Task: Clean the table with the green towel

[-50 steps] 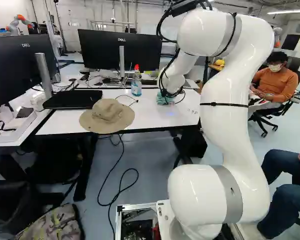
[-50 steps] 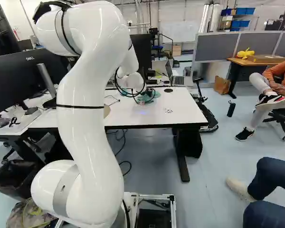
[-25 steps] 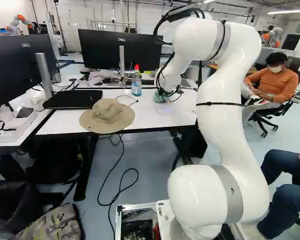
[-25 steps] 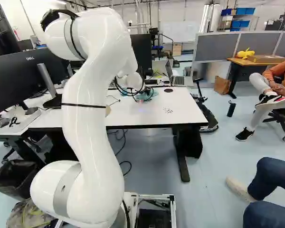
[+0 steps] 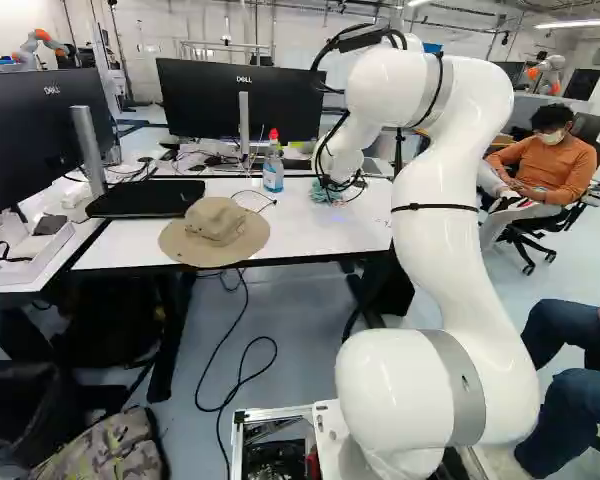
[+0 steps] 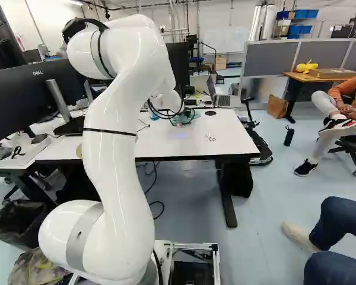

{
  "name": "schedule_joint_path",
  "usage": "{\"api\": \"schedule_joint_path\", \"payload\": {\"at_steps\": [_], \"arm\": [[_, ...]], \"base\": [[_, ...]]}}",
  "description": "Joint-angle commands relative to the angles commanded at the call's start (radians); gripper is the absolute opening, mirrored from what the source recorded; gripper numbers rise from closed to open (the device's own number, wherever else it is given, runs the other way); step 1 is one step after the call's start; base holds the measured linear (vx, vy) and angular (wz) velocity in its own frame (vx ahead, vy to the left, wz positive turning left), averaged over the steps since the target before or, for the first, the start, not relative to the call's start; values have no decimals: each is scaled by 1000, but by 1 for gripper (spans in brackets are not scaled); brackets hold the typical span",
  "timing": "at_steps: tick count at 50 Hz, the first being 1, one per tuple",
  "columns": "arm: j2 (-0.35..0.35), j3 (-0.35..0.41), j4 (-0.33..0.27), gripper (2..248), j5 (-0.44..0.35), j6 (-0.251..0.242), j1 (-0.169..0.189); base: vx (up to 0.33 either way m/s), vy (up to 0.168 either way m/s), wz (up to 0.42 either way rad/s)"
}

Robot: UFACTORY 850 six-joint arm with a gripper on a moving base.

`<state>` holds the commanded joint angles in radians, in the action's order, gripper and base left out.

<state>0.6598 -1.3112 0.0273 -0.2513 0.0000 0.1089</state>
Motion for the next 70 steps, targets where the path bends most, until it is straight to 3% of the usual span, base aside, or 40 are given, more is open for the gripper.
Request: {"api": "schedule_joint_path", "payload": {"at_steps": [16, 40, 60, 70], "arm": [[-59, 49, 0, 57, 38, 0, -20], [-193, 166, 0, 57, 226, 0, -66], [-331, 287, 0, 57, 338, 0, -75], [-341, 291, 0, 57, 352, 0, -76]], "base": [[0, 0, 0], [0, 0, 0], [0, 0, 0], [0, 0, 0]]}}
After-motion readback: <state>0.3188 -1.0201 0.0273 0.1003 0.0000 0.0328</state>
